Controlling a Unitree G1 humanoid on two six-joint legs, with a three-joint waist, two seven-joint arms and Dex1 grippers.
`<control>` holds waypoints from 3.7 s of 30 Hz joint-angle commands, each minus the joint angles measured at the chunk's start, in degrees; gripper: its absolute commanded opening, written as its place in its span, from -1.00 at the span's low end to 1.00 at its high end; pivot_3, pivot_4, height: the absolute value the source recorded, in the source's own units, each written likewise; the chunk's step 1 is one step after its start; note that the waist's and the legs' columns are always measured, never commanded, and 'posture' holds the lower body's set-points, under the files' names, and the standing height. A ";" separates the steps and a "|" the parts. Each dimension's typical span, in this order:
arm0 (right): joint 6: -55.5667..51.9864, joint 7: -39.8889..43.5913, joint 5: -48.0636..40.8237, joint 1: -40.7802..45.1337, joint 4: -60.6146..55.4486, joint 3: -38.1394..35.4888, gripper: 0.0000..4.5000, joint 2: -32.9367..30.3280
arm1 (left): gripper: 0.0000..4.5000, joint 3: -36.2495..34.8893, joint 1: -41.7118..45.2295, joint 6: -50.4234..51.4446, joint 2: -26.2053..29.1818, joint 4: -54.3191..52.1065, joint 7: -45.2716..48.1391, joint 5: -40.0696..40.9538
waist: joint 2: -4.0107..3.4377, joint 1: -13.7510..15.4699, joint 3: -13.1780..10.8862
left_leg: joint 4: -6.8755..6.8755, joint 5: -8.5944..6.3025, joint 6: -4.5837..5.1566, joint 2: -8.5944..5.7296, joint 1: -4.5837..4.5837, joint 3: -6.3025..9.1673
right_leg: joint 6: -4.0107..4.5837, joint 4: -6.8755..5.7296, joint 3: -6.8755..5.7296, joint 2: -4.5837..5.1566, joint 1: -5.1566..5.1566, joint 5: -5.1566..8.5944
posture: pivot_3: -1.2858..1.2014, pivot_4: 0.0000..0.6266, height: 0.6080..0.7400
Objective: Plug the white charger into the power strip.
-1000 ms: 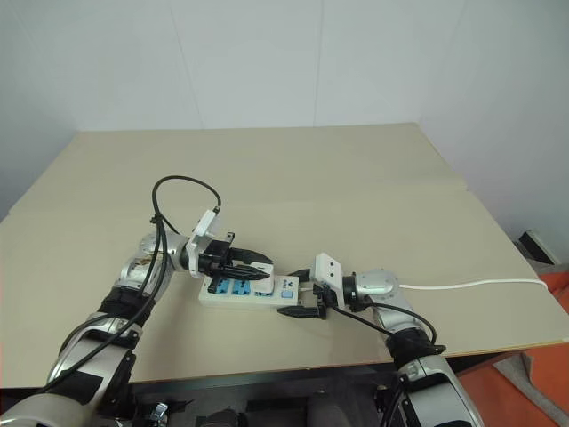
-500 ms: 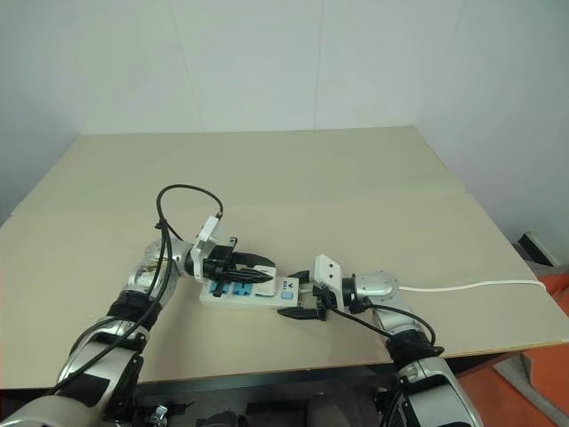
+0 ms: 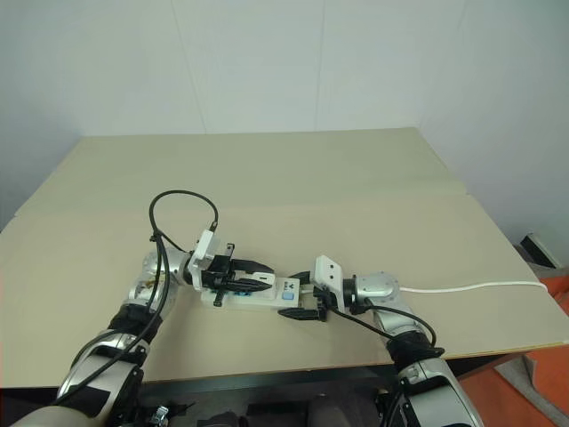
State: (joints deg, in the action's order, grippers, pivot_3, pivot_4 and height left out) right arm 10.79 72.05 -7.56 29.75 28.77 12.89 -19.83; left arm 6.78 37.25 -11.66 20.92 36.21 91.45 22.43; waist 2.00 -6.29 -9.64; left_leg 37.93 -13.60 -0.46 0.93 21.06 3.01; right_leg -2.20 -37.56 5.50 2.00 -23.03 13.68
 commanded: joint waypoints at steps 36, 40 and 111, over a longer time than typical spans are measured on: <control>0.38 0.85 2.24 -0.78 0.40 3.24 0.52 0.97 | 0.98 -0.05 -2.51 3.24 5.79 -2.88 1.05 0.47 | -0.15 -0.21 0.08 | -0.08 0.00 0.00 0.03 0.01 -0.01 | -0.37 0.04 0.02 -0.04 -0.04 0.23 | 0.03 -0.52 1.00; 0.39 0.61 2.38 -0.89 -0.90 3.18 0.52 0.46 | 0.98 2.98 -2.69 9.26 14.63 -9.14 1.05 5.45 | -0.15 -0.42 0.04 | -0.10 0.00 0.00 0.07 0.07 0.02 | -0.36 0.02 0.00 -0.06 -0.13 0.24 | 0.03 -0.52 1.00; -14.51 4.26 -18.22 -22.96 -34.09 -30.68 0.98 -36.56 | 1.00 -36.18 -43.66 24.16 30.88 -46.94 -16.87 15.50 | -0.26 3.33 -0.73 | -0.04 0.01 -0.02 -0.03 1.10 -0.32 | -0.25 0.45 -0.05 0.32 -1.03 0.17 | 0.03 -0.52 1.00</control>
State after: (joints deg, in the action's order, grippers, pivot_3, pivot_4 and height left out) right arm -3.15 76.89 -23.95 6.97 -3.18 -14.91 -55.28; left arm -29.42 -7.06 12.81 50.75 -10.83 73.96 38.27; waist 1.74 -2.95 -10.37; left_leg 37.89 -13.59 -0.48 0.90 22.15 2.68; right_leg -2.45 -37.12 5.45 2.32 -24.06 13.84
